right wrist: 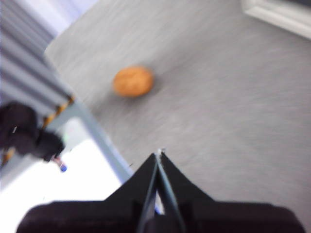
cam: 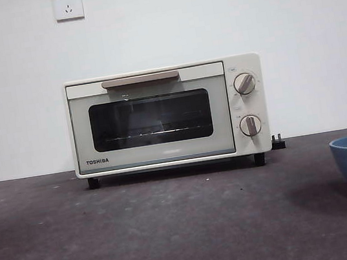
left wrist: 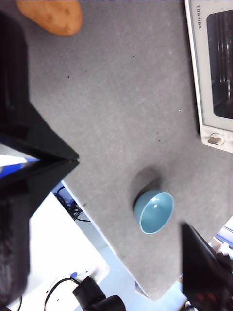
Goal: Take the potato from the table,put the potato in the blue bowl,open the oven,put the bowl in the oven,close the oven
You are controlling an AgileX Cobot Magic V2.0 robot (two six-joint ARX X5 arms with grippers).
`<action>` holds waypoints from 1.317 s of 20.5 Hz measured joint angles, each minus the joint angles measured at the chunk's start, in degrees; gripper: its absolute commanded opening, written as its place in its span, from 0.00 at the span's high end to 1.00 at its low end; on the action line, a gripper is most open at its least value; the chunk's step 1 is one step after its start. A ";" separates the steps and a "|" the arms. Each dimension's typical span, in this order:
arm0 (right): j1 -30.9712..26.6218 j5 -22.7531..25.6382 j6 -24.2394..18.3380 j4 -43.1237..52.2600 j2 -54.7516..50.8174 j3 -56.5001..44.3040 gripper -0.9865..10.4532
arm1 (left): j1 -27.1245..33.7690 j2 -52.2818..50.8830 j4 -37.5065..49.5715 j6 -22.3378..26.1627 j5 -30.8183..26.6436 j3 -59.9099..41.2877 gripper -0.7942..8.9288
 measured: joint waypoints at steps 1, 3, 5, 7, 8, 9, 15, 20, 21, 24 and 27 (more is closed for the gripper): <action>1.42 0.00 0.00 0.77 2.08 0.22 0.92 | 0.00 0.00 -0.13 0.20 -0.02 0.00 0.92; 4.28 0.00 -0.04 1.66 6.78 1.46 0.92 | 0.00 0.00 -0.37 0.52 -0.02 0.00 0.92; 6.34 0.02 -0.68 1.77 11.17 3.72 0.92 | -0.02 0.00 -0.39 0.92 -0.02 0.00 0.92; 8.02 0.17 -2.47 1.77 15.52 6.73 0.92 | 0.00 0.00 -0.39 1.38 -0.02 0.00 0.92; 8.70 0.66 -3.82 1.81 17.79 8.57 0.92 | -0.02 0.00 -0.39 1.46 -0.07 0.00 0.92; 9.29 1.22 -5.33 1.75 20.02 10.45 0.92 | -0.02 0.00 -0.39 1.60 -0.22 0.00 0.92; 10.08 1.95 -14.53 1.40 31.95 22.62 0.91 | -0.02 0.00 -0.42 2.45 -5.62 0.00 0.92; 9.94 2.32 -21.73 1.46 40.65 31.52 0.86 | -0.02 0.02 -1.25 4.04 -13.03 0.00 0.93; 9.90 2.86 -23.69 1.44 42.95 33.90 0.79 | -0.02 0.09 -1.75 4.44 -16.09 0.00 0.93; 10.16 4.02 -28.98 1.55 48.87 39.32 0.62 | -0.02 0.37 -1.99 5.11 -20.06 0.00 0.93; 10.51 4.24 -32.57 2.43 53.59 42.10 0.43 | -0.02 0.87 -1.99 5.44 -26.80 0.00 0.93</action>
